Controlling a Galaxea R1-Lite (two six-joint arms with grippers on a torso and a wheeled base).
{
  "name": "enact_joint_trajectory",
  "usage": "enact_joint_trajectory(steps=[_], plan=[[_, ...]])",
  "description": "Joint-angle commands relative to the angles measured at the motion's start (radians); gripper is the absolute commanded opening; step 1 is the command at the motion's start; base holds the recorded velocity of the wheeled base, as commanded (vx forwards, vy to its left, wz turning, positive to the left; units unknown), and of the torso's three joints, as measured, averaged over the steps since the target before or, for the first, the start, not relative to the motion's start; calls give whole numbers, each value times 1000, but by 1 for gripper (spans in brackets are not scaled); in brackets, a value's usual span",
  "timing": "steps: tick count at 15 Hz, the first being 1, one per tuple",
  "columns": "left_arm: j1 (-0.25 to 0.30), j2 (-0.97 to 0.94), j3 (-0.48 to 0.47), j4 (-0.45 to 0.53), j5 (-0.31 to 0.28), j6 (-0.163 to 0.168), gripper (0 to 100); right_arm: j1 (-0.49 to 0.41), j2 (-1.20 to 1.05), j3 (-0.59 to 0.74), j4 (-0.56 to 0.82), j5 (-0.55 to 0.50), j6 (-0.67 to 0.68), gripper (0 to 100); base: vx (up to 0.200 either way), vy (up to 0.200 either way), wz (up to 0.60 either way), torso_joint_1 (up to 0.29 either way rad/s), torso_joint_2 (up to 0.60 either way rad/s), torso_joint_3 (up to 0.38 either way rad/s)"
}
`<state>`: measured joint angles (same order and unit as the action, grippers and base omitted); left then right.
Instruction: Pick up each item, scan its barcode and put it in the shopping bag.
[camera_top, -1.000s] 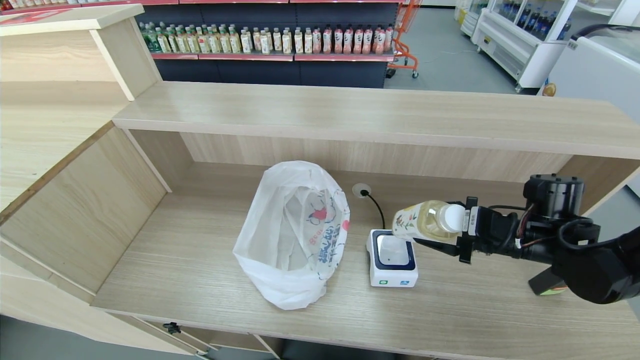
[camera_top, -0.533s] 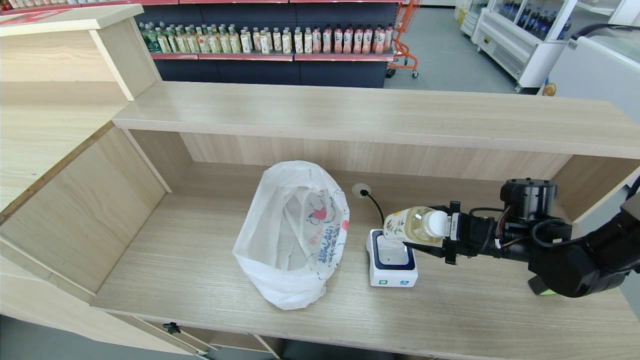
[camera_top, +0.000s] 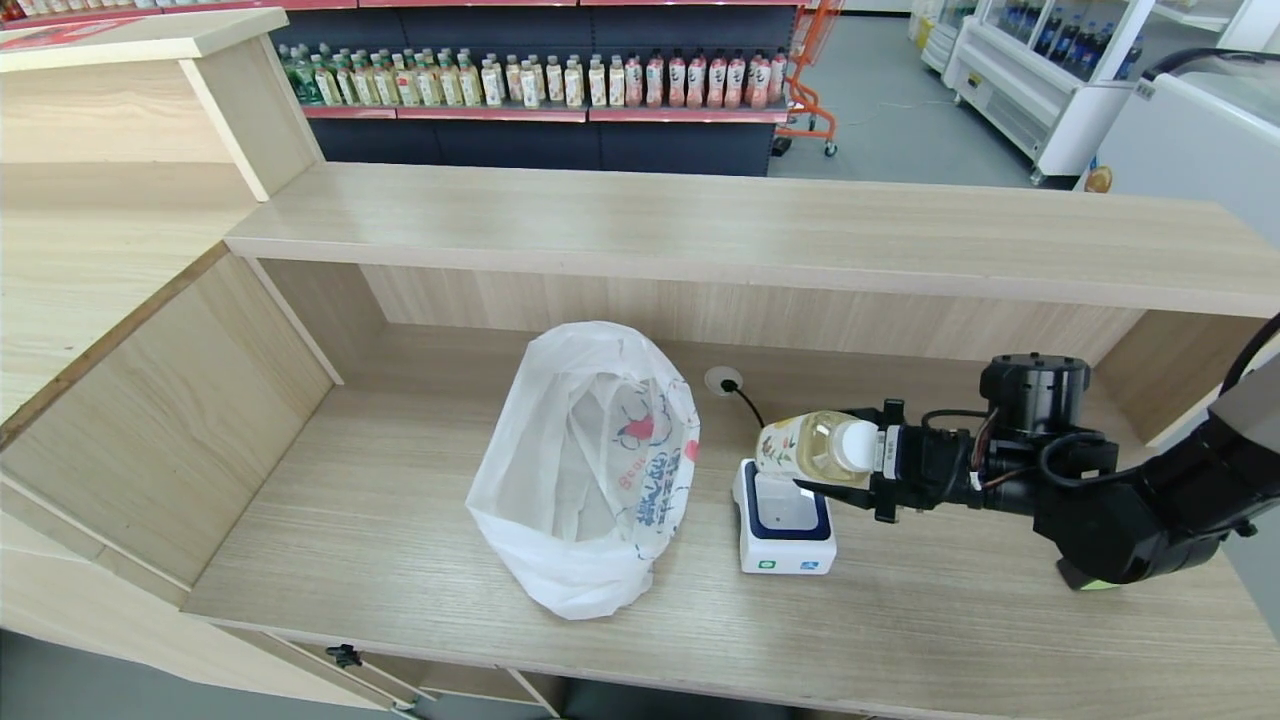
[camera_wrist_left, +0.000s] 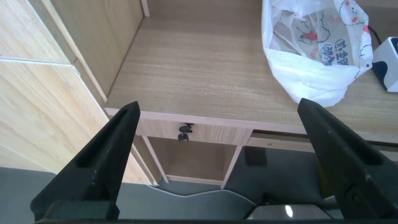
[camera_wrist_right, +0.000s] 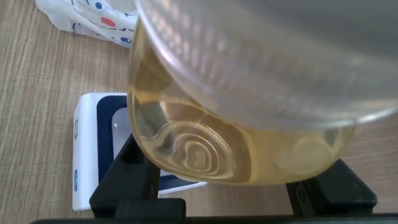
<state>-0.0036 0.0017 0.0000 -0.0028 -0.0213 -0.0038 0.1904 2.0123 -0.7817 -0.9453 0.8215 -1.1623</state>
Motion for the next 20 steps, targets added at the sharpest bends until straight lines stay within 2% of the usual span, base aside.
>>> enact_joint_trajectory(steps=[1, 20], plan=[[1, 0, 0, 0, 0, -1, 100, 0, 2, -2, 0, 4, -5, 0, 0, 0, 0, 0, 0, 0], [1, 0, 0, 0, 0, -1, 100, -5, 19, -21, 34, 19, -97, 0, 0, 0, 0, 0, 0, 0]])
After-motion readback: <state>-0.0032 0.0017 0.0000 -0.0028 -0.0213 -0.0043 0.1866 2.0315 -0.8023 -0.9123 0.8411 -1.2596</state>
